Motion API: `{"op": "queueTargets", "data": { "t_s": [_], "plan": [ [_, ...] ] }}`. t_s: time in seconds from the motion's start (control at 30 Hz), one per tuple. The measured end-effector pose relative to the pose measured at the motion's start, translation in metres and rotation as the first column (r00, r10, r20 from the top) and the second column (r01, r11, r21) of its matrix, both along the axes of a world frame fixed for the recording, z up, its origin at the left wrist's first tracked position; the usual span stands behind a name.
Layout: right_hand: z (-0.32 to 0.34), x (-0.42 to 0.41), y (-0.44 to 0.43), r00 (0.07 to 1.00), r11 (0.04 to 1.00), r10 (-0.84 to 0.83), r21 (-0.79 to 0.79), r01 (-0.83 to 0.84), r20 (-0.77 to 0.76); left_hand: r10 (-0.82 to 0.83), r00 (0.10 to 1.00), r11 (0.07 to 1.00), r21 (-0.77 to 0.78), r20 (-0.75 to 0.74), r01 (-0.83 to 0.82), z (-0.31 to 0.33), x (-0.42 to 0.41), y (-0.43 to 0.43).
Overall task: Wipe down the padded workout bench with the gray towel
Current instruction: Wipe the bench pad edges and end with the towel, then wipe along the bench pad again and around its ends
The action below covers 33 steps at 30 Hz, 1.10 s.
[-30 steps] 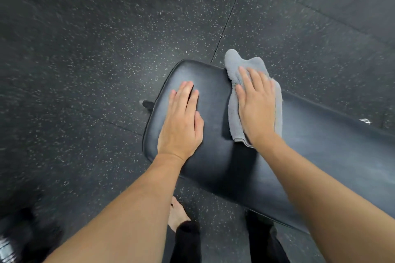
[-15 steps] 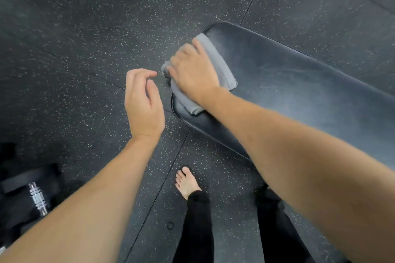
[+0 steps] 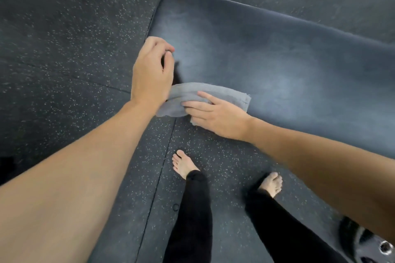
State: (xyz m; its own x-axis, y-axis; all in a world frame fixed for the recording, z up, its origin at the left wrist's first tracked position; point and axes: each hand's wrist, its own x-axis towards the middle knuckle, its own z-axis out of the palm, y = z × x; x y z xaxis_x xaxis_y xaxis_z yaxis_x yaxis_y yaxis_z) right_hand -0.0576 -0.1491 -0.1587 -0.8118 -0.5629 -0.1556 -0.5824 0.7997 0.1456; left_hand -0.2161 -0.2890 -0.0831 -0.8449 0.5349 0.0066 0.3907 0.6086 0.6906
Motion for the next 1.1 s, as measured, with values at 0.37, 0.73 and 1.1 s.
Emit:
{"op": "queueTargets", "data": {
  "t_s": [0.37,0.73,1.1],
  "plan": [
    [0.001,0.197,0.062,0.737,0.768,-0.640,-0.170,0.617,-0.216,-0.321,0.936,0.882,-0.314,0.146,0.351,-0.030,0.089,0.074],
    [-0.041,0.122,0.049,0.731,0.844,-0.508,-0.094,0.528,-0.455,-0.289,0.957,0.951,-0.125,-0.031,0.284,-0.081,0.107,0.127],
    [-0.060,0.190,0.089,0.501,0.746,-0.601,-0.211,0.631,-0.623,-0.323,0.916,0.944,-0.012,-0.236,0.330,-0.084,0.135,0.126]
  ]
}}
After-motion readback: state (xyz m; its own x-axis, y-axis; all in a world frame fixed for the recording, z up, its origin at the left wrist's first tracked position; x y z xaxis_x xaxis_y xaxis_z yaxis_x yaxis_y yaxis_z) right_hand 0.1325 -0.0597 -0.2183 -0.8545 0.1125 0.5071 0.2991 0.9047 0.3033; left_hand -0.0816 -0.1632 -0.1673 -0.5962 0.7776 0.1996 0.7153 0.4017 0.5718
